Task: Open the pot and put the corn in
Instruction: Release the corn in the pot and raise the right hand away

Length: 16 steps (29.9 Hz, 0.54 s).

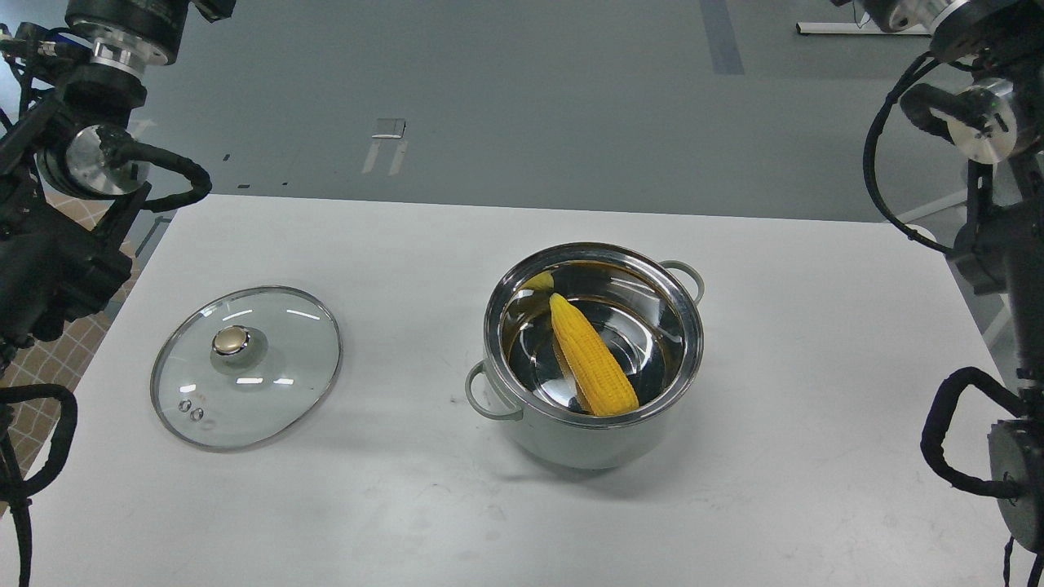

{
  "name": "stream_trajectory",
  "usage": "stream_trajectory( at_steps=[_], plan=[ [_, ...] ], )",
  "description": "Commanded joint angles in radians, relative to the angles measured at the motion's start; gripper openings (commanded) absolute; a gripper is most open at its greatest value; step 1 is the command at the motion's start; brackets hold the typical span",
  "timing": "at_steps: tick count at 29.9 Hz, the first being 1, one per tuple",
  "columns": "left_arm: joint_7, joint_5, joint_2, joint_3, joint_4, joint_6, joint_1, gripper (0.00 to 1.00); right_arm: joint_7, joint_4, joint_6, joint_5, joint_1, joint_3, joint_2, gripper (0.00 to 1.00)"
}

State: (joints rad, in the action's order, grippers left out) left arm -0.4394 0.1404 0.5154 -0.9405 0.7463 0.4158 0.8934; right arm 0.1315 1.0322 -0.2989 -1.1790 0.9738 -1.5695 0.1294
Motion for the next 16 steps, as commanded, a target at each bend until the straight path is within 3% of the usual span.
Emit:
stream_trajectory(
  at_steps=[1, 9, 16],
  plan=[
    [0.018, -0.001, -0.006, 0.000, -0.015, 0.004, -0.008, 0.98, -0.049, -0.064, 0.018, 0.122, 0.006, -0.050, 0.004, 1.00],
    [0.034, -0.001, -0.018, 0.000, -0.039, -0.009, -0.008, 0.98, -0.066, -0.227, 0.040, 0.329, 0.002, -0.069, 0.070, 1.00],
    [0.039, -0.005, -0.014, -0.001, -0.042, -0.011, -0.008, 0.98, -0.066, -0.230, 0.050, 0.389, -0.006, -0.067, 0.059, 1.00]
  ],
)
